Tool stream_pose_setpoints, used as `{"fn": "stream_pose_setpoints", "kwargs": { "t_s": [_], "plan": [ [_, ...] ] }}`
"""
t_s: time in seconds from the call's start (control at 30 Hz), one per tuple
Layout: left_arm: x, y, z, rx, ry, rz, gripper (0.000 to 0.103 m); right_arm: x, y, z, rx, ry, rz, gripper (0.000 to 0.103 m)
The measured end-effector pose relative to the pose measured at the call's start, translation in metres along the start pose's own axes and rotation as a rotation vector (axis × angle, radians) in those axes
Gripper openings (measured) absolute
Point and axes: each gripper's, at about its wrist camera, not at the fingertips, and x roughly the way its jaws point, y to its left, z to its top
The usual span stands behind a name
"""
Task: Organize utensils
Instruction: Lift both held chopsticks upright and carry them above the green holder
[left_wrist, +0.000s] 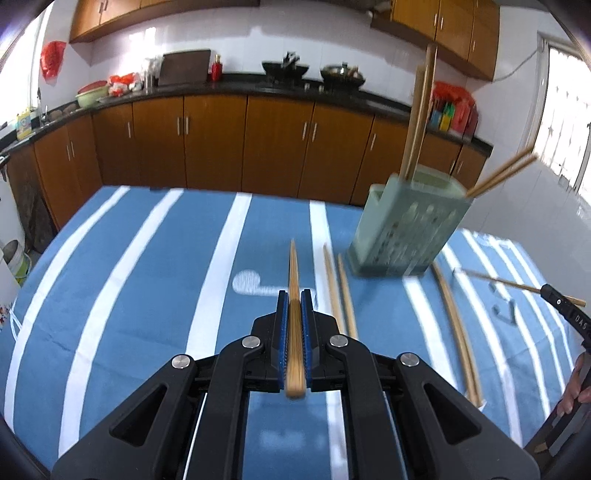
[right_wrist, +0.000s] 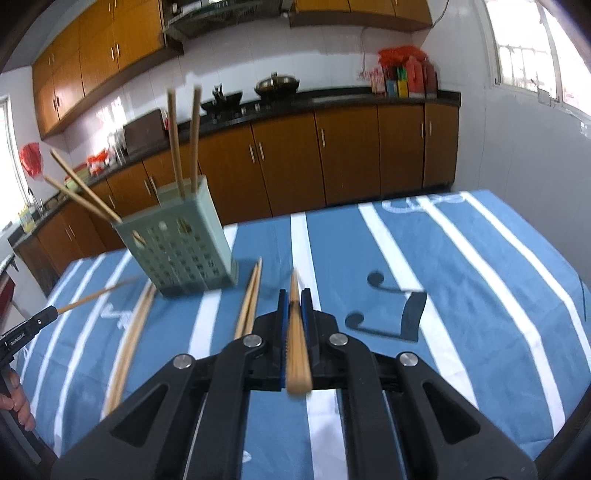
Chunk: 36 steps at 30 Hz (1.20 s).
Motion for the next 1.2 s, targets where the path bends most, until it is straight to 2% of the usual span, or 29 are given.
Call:
{"fn": "stream_pose_setpoints", "kwargs": {
  "t_s": [0.3, 0.63, 0.8, 0.97, 1.2],
  "plan": [
    [-0.03, -0.004, 0.026, -0.007, -0.115, -0.033, 0.007, -0.027, 0.003, 0.024, -0.004, -0.109, 0.012, 0.008],
    [-0.037, -0.011, 0.032, 0.011, -0.131, -0.049, 0.007, -0.035, 0.008, 0.034, -0.023, -0.136, 0.03, 0.008],
    [-0.057, -0.023, 0.048, 0.052, -0.185, -0.09, 0.007, -0.056, 0.016, 0.059, -0.02, -0.181, 0.115, 0.008],
    [-0.075, -0.038, 0.067, 0.065, -0.246, -0.15, 0.007, -0.085, 0.027, 0.087, -0.007, -0.231, 0.245, 0.008],
    [-0.086, -0.065, 0.102, 0.045, -0.374, -0.187, 0.007, -0.1, 0.052, 0.117, -0.006, -0.355, 0.283, 0.008]
  ]
}}
